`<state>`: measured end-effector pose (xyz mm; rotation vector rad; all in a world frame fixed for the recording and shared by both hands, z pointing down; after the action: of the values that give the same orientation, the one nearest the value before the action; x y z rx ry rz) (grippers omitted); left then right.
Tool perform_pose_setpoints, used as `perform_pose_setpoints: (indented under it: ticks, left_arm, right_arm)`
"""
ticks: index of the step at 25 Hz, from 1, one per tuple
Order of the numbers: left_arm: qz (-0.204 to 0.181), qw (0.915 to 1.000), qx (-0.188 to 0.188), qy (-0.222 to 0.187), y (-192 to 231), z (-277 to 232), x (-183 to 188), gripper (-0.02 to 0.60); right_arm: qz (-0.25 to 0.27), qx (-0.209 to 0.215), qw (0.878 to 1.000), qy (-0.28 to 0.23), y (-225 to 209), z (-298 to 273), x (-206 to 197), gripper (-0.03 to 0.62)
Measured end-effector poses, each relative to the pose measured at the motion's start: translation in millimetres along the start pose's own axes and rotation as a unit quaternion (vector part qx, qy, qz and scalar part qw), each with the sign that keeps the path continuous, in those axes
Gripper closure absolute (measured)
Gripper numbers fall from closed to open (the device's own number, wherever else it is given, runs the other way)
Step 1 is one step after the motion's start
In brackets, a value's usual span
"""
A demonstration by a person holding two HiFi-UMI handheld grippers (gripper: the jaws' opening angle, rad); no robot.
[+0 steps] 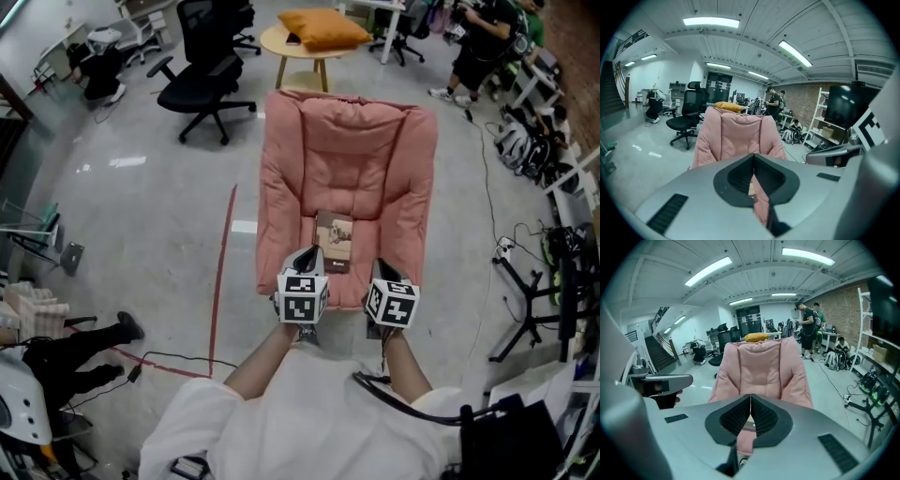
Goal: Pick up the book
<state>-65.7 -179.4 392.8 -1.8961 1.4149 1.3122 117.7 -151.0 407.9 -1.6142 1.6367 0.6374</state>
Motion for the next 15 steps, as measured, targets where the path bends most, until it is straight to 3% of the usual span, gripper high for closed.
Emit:
perform_pose_setpoints:
  ticks: [9,15]
  left_arm:
    - [0.003,0.9991,-0.005,0.043,8,-36,-17,0.572]
    - [0.022,0.9964,0.003,0.081,4,-61,-45,0.573]
  right_arm:
    - [-0.027,-0.008,0.999,0.046,-11,-29,-20,0.563]
    - [-0.031,0.015,0.996,0.087,-19,-60,-42,0.565]
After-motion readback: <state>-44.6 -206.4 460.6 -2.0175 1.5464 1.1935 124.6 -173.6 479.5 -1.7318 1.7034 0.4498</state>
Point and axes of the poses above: the fingertips, and each gripper's own axes: z backward along the fingers, y to its left, x out of its top, the point moved 6 cm from there along z, backward along the fingers, and after that the axes turned 2 degrees about -y, right-handed, at the moved point
